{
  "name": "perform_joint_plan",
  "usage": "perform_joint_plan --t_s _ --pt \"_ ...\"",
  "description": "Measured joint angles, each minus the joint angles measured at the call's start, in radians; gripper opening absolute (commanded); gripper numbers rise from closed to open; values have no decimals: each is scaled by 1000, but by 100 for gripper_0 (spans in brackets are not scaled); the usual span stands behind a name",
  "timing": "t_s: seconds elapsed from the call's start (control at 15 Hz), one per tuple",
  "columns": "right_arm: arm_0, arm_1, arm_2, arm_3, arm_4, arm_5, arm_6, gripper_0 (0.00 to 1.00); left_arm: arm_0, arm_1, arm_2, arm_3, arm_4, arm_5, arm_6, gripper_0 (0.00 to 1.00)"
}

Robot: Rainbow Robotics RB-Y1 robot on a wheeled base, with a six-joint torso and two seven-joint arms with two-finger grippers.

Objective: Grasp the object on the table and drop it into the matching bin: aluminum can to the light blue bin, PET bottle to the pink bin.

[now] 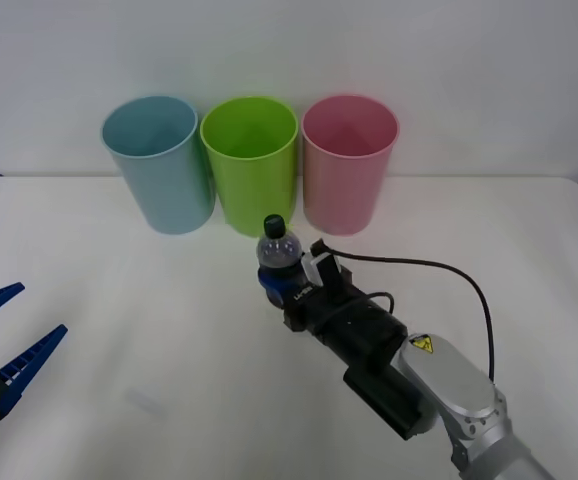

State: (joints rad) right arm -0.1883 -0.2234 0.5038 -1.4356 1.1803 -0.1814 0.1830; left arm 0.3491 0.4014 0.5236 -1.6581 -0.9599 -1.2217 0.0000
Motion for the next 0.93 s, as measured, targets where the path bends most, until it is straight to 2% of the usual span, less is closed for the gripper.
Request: perform_joint_plan --t_s 0.4,0.93 --pt "147 -132 -24 -244 -30 -44 -44 0 0 0 0 0 0 0 0 100" --pt "241 -202 -176 -436 -23 -197 -91 0 0 0 0 0 0 0 0 100"
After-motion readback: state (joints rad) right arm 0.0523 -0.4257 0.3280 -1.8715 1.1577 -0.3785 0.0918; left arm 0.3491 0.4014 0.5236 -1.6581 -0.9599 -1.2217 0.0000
